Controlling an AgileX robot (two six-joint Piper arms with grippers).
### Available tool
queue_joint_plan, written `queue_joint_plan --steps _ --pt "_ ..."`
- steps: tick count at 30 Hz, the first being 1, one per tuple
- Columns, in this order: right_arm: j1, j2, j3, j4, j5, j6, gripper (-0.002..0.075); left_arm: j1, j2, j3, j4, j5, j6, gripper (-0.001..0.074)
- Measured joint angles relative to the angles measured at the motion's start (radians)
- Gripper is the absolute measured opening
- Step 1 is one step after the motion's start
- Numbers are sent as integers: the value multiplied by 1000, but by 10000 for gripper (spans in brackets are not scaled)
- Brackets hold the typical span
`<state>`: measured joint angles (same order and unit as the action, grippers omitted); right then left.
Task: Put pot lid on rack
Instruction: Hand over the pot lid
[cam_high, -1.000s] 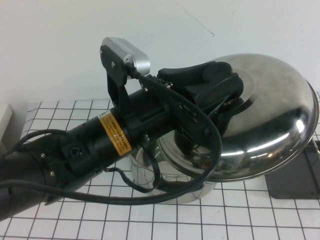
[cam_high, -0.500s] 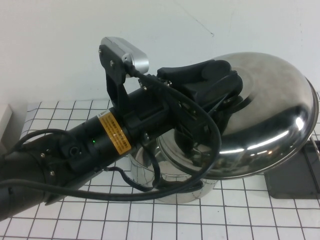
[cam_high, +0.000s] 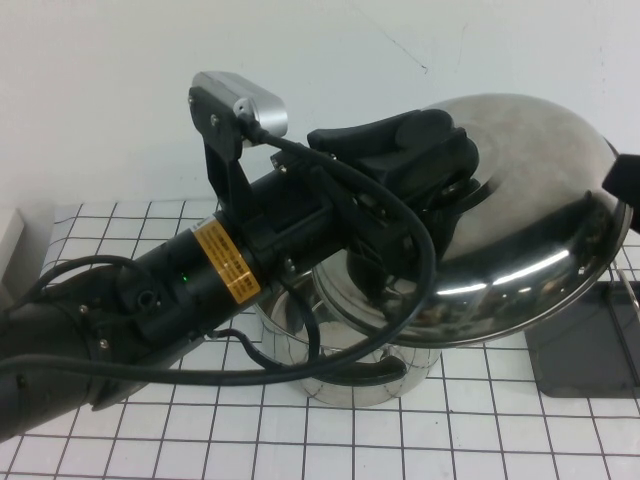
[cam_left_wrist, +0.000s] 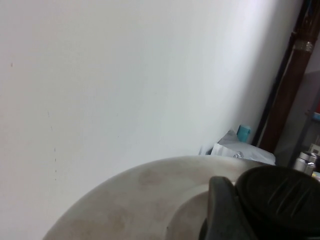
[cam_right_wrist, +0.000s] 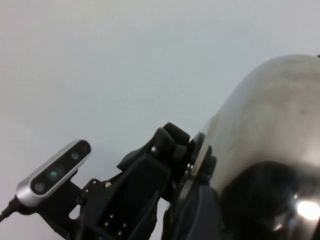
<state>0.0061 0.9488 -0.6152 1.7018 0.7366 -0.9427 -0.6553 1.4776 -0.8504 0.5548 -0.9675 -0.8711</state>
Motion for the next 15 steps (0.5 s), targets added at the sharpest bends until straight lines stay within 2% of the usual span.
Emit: queue_joint_plan --steps 9,12,15 --pt "0 124 -102 -4 89 -2 467 0 0 0 -11 -30 0 335" --pt "0 152 -129 -8 120 -2 433 0 0 0 -14 -30 0 335" --pt "0 164 -147 -8 134 -6 362 0 0 0 -18 -34 0 335"
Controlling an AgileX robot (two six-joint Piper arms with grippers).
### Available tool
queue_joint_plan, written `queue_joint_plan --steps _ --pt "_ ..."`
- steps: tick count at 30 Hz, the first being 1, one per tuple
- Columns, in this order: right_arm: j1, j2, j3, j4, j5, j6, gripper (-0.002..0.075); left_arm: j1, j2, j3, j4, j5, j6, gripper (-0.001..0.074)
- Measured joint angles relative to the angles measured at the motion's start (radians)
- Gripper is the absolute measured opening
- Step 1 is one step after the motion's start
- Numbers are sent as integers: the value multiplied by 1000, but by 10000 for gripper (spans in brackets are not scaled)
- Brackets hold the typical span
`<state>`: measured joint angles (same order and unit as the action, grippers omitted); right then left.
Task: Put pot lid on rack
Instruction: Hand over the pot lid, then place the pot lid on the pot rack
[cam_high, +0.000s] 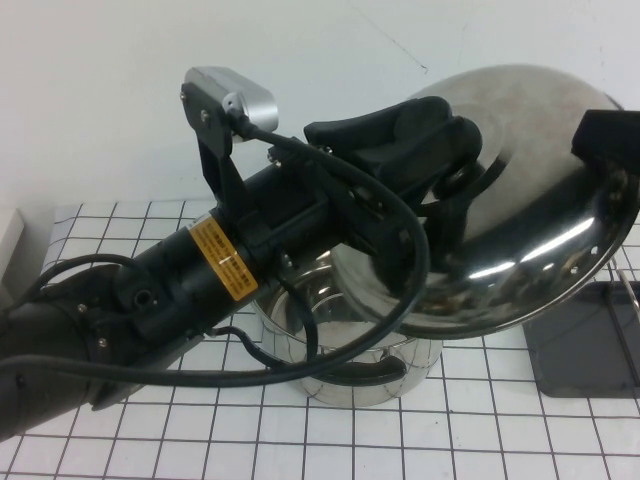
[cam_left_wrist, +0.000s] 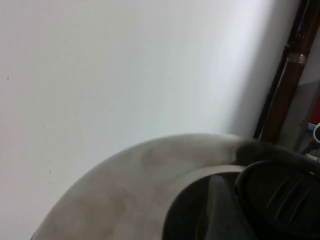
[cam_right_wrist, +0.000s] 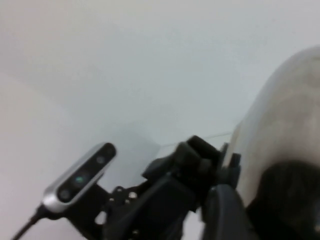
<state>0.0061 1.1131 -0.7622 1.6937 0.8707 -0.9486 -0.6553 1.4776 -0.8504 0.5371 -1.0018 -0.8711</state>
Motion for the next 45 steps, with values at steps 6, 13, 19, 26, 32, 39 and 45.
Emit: queue_joint_plan --steps 6,13,19,26,32,39,45 --pt "0 1 -13 29 51 -3 175 0 2 2 4 28 -1 335" --pt "0 1 -15 29 53 -21 175 0 2 2 6 28 -2 335" --pt "0 1 -15 27 57 -44 173 0 2 2 29 39 -5 335" --pt "0 1 -15 21 88 -81 108 0 2 2 35 53 -7 402" --pt "0 8 -13 -25 63 -139 21 0 1 2 32 41 5 507" --pt "0 8 -69 -29 84 -210 20 0 -2 2 52 45 9 503" --pt "0 -52 -162 -85 10 -197 20 0 -106 2 202 257 48 221"
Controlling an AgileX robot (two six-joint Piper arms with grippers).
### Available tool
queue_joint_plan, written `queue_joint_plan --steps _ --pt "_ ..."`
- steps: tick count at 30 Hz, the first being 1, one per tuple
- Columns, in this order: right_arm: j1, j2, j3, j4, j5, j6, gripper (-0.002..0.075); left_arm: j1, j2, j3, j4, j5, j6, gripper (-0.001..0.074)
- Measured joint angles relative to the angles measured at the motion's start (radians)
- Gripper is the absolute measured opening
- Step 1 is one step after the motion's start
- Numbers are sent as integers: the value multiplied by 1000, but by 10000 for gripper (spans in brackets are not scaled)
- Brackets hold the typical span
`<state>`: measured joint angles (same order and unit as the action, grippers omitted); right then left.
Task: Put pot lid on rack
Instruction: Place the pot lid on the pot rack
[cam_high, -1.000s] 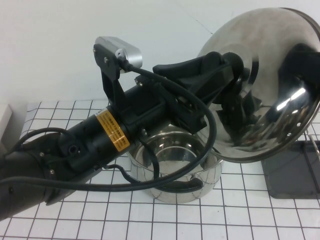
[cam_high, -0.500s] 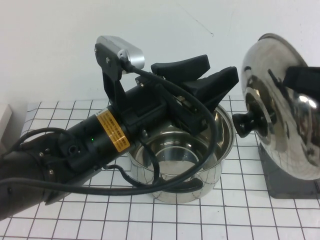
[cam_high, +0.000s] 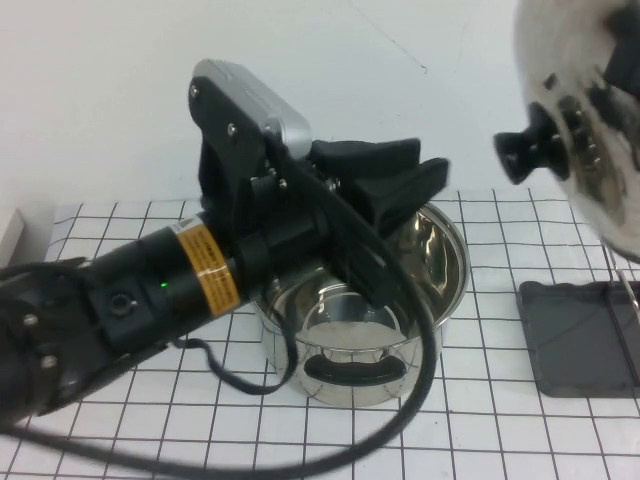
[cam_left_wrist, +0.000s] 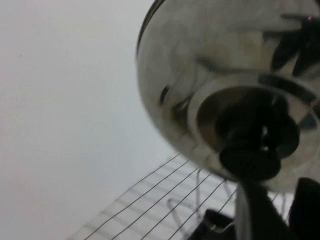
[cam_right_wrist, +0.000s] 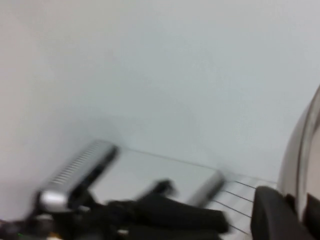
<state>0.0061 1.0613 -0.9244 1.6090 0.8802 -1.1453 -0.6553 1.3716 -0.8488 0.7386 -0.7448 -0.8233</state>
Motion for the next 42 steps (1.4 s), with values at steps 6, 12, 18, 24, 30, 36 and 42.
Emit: queue_joint_plan --steps 6,12,18,24,30,36,42 --pt "0 -80 -7 -401 -147 223 20 0 -202 0 217 434 14 18" --pt "0 -106 30 -542 -237 333 19 0 -414 9 236 674 -29 3" --pt "0 -92 159 -370 -366 236 19 0 -626 125 238 612 -69 1" --pt "0 -53 179 15 -374 -137 19 0 -761 254 240 559 -92 -1" --pt "0 -1 179 78 -411 -237 19 0 -813 320 241 557 -134 -1" --pt "0 86 179 84 -409 -246 19 0 -818 332 242 557 -155 -1" --pt "0 155 179 84 -405 -245 19 0 -818 332 242 555 -157 -1"
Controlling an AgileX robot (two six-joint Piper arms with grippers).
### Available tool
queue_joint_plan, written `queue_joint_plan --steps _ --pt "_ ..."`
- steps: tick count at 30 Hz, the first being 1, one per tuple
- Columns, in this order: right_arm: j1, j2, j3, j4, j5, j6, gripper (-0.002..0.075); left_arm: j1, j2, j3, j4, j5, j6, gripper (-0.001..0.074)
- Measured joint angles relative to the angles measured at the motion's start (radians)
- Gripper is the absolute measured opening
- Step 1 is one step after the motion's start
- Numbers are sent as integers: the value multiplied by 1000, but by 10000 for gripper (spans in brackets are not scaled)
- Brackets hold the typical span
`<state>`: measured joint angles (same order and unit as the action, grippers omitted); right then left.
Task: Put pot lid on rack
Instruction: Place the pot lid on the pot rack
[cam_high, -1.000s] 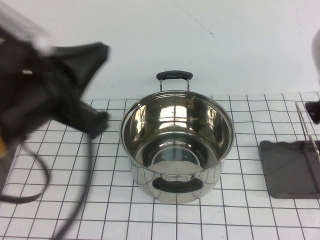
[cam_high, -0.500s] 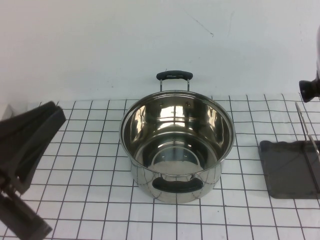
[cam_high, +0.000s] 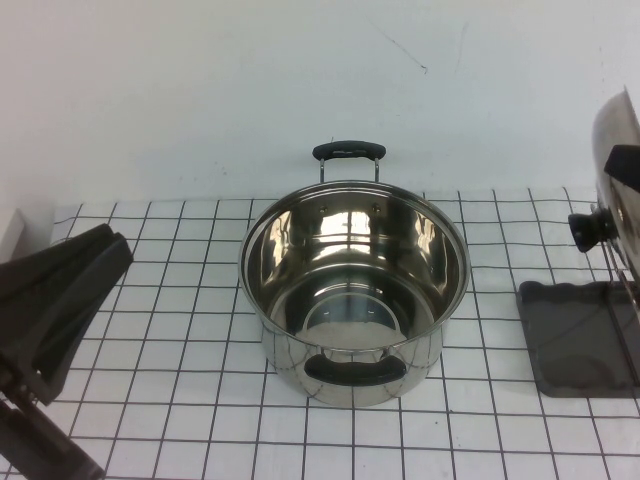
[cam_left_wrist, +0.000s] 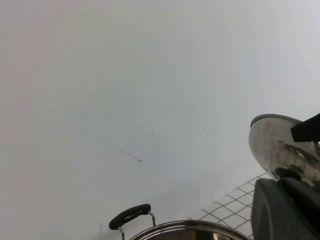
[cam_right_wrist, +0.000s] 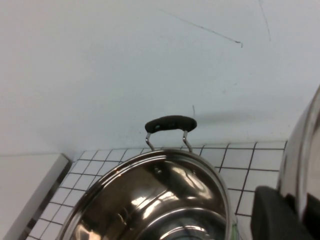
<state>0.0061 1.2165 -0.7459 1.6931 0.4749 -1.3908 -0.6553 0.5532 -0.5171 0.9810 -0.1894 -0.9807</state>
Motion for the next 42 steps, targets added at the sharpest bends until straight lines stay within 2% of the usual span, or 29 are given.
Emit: queue_joint_plan --steps 15,17,21,25,28,38,42 --pt "0 73 0 2 -52 -4 30 0 0 0 0 0 -4 -1" --pt "0 73 0 2 -62 -4 54 0 0 0 0 0 -4 -1" --pt "0 73 0 8 -97 -6 158 0 0 0 0 0 -4 -1" --pt "0 75 0 10 -104 -6 293 0 0 0 0 0 -6 -1" --pt "0 75 0 10 -106 -6 349 0 0 0 2 0 -8 -1" --pt "0 75 0 17 -124 -6 372 0 0 0 6 -2 -8 -1" --pt "0 75 0 -31 -124 14 372 0 0 0 6 -3 -8 -1"
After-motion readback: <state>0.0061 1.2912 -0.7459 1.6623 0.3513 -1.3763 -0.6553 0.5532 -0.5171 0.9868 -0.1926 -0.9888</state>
